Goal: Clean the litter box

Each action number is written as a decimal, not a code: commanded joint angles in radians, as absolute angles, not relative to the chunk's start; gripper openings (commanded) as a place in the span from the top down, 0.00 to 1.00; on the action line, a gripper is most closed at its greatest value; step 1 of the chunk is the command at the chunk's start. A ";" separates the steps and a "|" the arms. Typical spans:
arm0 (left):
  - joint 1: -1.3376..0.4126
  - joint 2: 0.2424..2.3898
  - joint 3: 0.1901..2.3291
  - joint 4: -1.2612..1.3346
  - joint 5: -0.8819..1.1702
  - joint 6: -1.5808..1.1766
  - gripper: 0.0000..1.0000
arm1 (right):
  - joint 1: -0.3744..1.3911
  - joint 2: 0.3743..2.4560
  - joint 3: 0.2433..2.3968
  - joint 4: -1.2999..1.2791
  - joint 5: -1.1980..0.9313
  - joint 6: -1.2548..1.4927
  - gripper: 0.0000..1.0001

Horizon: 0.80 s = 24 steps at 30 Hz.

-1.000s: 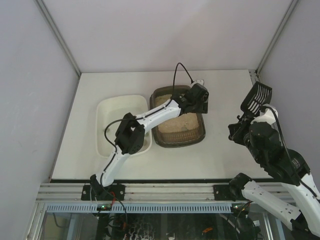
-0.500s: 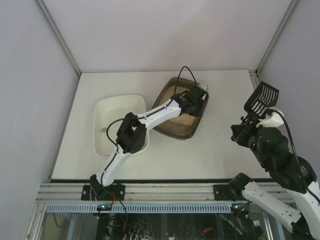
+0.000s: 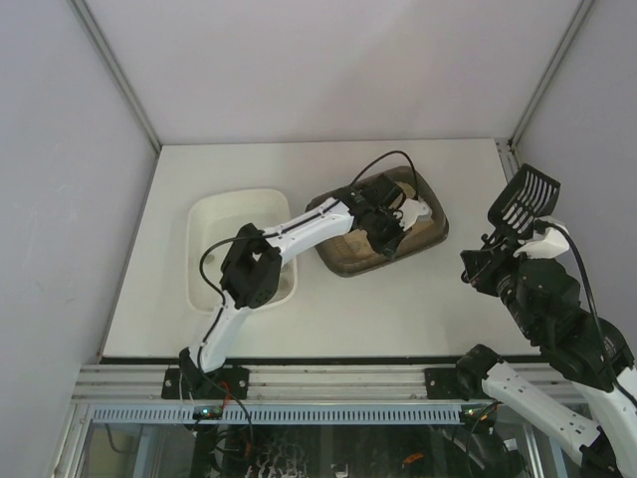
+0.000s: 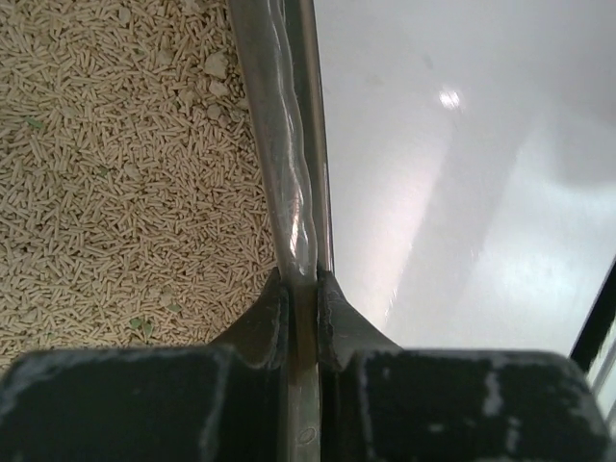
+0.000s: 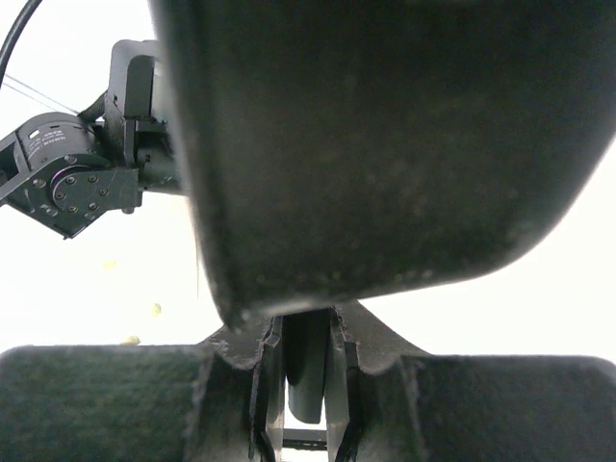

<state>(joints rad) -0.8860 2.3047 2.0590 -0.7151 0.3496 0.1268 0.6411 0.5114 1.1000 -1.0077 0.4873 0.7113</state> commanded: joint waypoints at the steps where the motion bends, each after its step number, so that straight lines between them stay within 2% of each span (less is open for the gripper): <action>1: -0.927 2.167 1.999 -0.962 0.557 0.503 1.00 | 0.635 0.490 1.103 -0.953 0.467 0.714 1.00; 5: -0.929 2.136 1.991 -1.196 0.614 0.793 1.00 | 0.635 0.488 1.103 -0.956 0.457 0.720 1.00; 9: -0.936 2.121 1.985 -1.398 0.572 1.079 1.00 | 0.635 0.498 1.104 -0.959 0.447 0.722 1.00; 13: -0.945 2.057 1.897 -1.413 0.480 1.228 1.00 | 0.635 0.508 1.099 -0.961 0.442 0.724 1.00; 17: -0.958 1.969 1.777 -1.410 0.426 1.503 1.00 | 0.635 0.500 1.090 -0.963 0.453 0.727 1.00; 24: -0.963 1.918 1.701 -1.417 0.314 1.802 1.00 | 0.636 0.479 1.088 -0.986 0.465 0.744 1.00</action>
